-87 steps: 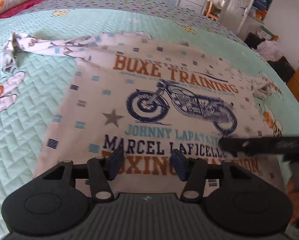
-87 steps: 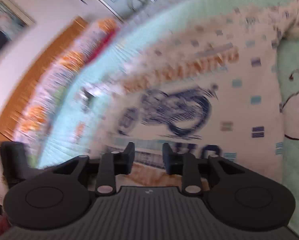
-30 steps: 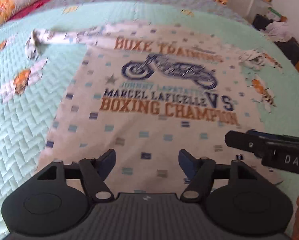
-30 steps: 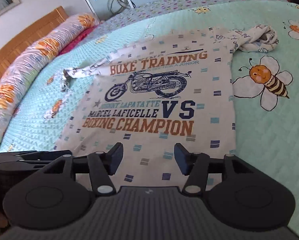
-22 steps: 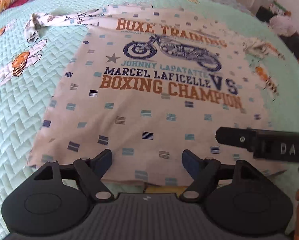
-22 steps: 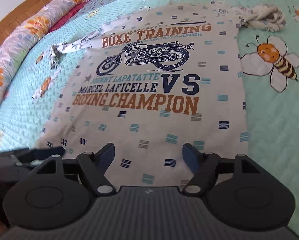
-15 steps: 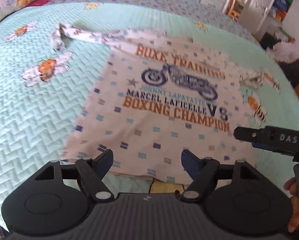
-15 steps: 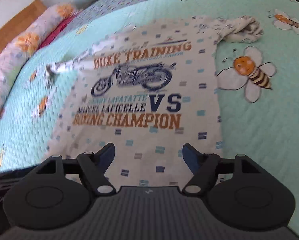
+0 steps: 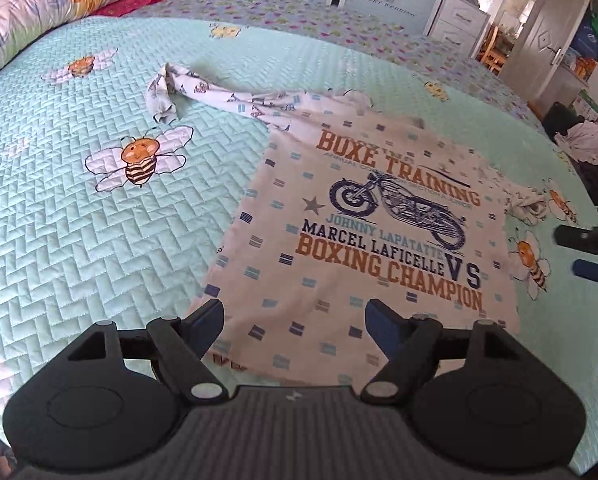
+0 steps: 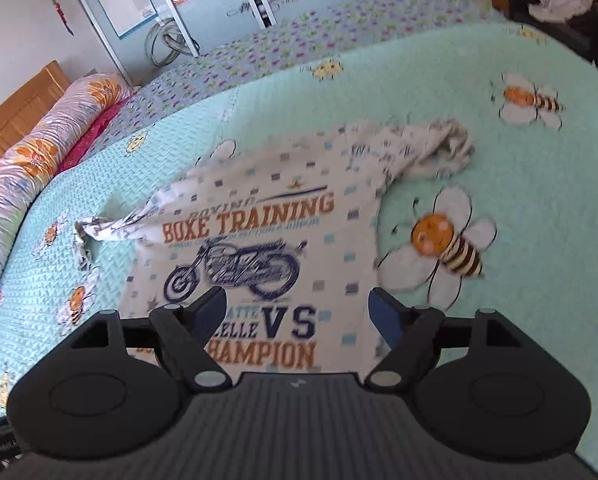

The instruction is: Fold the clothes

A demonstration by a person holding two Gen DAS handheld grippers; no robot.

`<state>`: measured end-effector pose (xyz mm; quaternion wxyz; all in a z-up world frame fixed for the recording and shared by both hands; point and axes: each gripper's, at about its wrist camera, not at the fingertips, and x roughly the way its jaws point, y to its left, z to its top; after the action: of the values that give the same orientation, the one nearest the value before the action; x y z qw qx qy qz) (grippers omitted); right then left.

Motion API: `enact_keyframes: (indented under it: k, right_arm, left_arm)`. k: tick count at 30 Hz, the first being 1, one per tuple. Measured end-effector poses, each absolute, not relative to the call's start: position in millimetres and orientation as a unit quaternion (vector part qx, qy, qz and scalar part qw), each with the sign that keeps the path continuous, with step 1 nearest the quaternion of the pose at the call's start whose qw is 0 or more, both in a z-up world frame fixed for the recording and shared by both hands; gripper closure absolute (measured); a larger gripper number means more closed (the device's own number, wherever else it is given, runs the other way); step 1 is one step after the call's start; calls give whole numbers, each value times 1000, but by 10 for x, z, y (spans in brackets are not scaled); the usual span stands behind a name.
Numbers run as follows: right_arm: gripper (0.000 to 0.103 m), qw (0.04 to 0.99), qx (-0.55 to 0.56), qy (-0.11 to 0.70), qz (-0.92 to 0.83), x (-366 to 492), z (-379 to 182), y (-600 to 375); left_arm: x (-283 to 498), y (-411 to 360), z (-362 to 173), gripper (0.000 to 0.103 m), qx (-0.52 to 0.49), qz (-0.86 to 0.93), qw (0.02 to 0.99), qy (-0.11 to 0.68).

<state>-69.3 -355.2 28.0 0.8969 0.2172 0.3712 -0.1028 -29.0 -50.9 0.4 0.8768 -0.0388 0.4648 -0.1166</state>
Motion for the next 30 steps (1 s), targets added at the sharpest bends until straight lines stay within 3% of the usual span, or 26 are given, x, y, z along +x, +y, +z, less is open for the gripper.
enact_keyframes:
  k: [5, 11, 18, 23, 28, 30]
  right_arm:
    - [25, 895, 215, 355, -163, -449, 250, -4030]
    - [25, 863, 195, 414, -214, -36, -55, -4706]
    - [25, 805, 270, 490, -198, -64, -482, -5135]
    - [25, 838, 255, 453, -168, -133, -401, -5072]
    - [25, 777, 291, 552, -86, 186, -517, -5239]
    - [25, 750, 311, 584, -29, 292, -578, -5315]
  left_arm:
    - [264, -737, -211, 22, -39, -121, 864, 487]
    - [900, -1323, -435, 22, 13, -115, 861, 495]
    - [780, -1653, -718, 22, 42, -136, 825, 547]
    - [643, -1698, -561, 23, 52, -135, 808, 572]
    - [777, -1804, -48, 22, 33, -117, 857, 500]
    - [921, -2011, 110, 27, 61, -129, 861, 489]
